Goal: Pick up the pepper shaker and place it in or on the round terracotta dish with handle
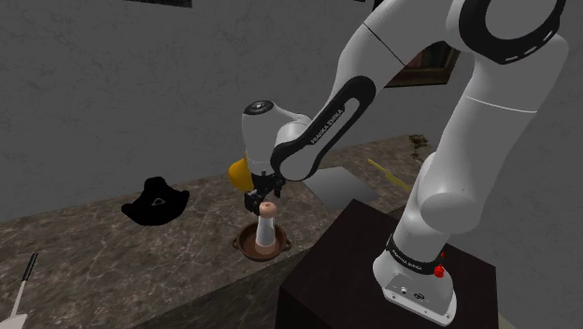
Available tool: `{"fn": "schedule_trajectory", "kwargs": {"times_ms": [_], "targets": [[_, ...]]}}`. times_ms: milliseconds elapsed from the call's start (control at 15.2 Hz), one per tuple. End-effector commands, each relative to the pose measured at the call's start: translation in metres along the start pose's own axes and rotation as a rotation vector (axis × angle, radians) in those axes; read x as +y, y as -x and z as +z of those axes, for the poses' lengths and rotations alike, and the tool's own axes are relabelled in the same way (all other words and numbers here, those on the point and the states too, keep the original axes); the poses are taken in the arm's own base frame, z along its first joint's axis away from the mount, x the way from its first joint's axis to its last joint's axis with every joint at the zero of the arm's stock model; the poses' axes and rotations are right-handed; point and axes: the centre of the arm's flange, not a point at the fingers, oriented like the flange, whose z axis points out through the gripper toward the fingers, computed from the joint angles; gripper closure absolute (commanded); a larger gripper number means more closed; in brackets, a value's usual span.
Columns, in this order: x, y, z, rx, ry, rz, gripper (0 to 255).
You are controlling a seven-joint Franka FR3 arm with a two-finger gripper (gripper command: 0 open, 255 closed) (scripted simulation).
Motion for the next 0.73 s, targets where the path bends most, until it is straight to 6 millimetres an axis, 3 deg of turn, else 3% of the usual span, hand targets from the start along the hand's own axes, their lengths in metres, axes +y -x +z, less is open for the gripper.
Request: {"fn": "schedule_trajectory", "kwargs": {"times_ms": [0, 132, 660], "targets": [[0.0, 0.0, -0.02, -0.001, 0.0, 0.0, 0], [0.0, 0.0, -0.044, -0.001, 0.0, 0.0, 0], [0.0, 0.0, -0.044, -0.001, 0.0, 0.0, 0]]}}
